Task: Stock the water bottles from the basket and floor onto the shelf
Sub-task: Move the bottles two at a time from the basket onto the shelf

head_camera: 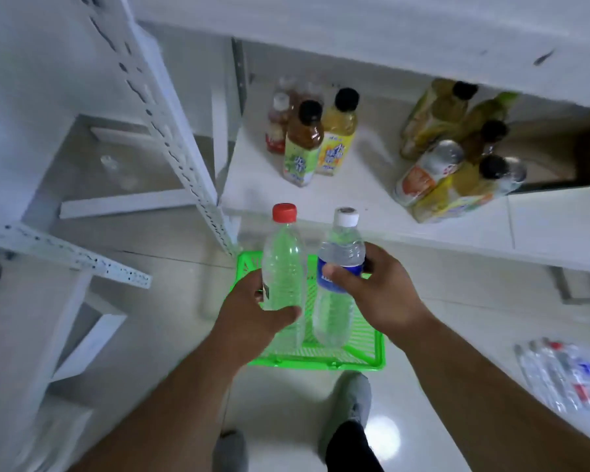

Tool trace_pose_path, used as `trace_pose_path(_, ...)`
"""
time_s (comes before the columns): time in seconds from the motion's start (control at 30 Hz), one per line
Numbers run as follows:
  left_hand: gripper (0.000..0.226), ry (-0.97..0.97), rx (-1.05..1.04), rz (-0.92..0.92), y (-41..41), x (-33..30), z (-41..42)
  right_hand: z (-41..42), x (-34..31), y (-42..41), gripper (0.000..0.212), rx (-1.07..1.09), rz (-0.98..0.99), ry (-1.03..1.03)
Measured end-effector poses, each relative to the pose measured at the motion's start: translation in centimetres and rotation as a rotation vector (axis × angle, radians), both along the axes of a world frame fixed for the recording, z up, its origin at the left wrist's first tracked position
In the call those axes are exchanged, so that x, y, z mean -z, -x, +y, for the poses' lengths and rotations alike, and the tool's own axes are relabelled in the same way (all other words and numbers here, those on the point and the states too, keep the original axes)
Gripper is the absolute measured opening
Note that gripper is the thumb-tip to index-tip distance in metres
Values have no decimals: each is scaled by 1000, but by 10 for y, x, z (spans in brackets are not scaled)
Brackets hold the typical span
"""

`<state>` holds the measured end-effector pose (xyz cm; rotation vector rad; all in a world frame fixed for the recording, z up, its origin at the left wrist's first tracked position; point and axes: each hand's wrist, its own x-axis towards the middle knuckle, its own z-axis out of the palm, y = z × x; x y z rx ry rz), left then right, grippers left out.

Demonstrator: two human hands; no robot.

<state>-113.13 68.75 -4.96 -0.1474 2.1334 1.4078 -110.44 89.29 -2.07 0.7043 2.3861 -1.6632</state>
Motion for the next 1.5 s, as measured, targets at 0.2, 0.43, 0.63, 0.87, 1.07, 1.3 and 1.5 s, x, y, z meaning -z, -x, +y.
trace_pose_path(0.2,42,-71,81,171,-25,-186,-28,-26,-198,-43,22,104,190,-58)
trace_pose_path(0.43,48,-119,201,345,-63,-323,-48,-45,-346,-98,28,228,382,-129)
trace_pose_path(0.63,48,-101,259,461,-83,-379,-32,-38,-412,-128,19,263,506,-132)
trace_pose_path(0.87,46,-100,247,495,-101,-402,13,-1,-435,-141,24,267,553,-73)
trace_pose_path(1.07,50,-57,191,501,-110,-405,68,55,-438,-144,24,226,521,-46)
trace_pose_path(1.3,46,-28,99,501,-115,-407,130,118,-438,-139,27,169,513,-20)
trace_pose_path(1.5,54,-20,72,475,-100,-407,162,153,-435,-120,31,148,515,-14)
